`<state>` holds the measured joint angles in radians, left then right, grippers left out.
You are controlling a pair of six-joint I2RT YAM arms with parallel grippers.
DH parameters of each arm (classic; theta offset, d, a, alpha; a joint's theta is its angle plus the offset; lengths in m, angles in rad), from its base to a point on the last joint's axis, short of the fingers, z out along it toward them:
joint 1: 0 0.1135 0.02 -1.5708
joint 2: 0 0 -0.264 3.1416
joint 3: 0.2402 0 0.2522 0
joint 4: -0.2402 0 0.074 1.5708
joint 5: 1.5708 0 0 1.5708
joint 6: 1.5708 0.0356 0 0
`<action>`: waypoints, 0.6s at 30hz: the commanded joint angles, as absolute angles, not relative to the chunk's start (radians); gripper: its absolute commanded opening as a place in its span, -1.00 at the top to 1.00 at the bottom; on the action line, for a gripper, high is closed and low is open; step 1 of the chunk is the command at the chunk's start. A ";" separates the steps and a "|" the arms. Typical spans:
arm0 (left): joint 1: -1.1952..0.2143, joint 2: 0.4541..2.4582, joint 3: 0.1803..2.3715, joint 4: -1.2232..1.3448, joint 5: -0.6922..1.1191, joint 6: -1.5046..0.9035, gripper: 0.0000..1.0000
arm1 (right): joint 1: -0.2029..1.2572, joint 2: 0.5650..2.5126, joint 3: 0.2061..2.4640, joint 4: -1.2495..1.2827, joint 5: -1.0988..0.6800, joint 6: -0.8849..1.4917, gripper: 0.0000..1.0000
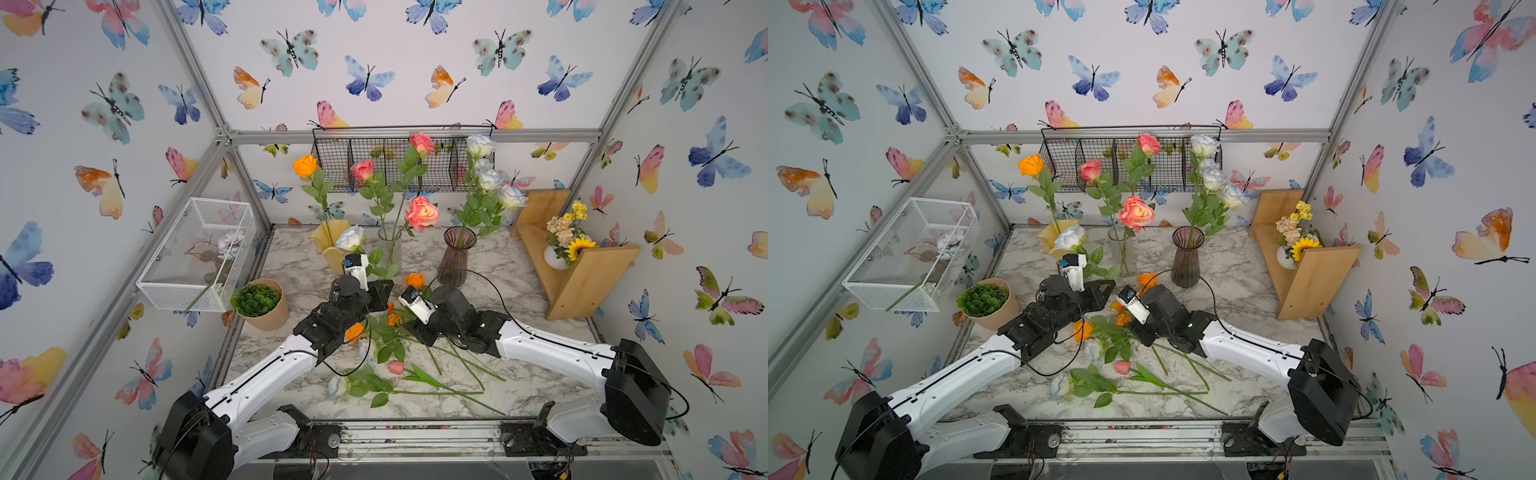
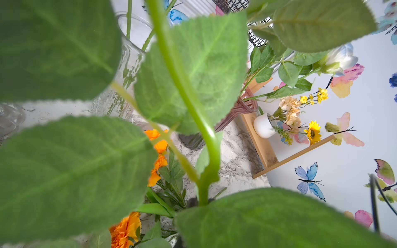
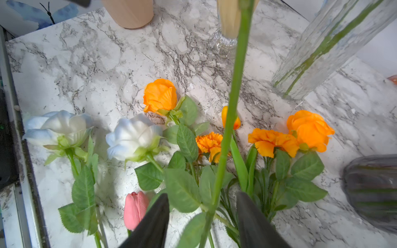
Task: Arrange the flowers in different vases according to their colors
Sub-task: Pick up the flower at the center of the board.
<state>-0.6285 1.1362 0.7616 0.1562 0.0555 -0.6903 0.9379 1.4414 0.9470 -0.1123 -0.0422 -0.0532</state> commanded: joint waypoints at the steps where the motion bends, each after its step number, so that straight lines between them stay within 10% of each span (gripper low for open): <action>1: -0.629 1.133 0.794 0.147 0.023 -0.669 1.00 | 0.943 1.405 0.967 -0.124 -0.012 -0.064 -0.19; 18: -0.629 1.091 0.883 0.107 0.140 -0.689 1.00 | 0.927 1.351 1.143 -0.139 -0.001 -0.135 0.01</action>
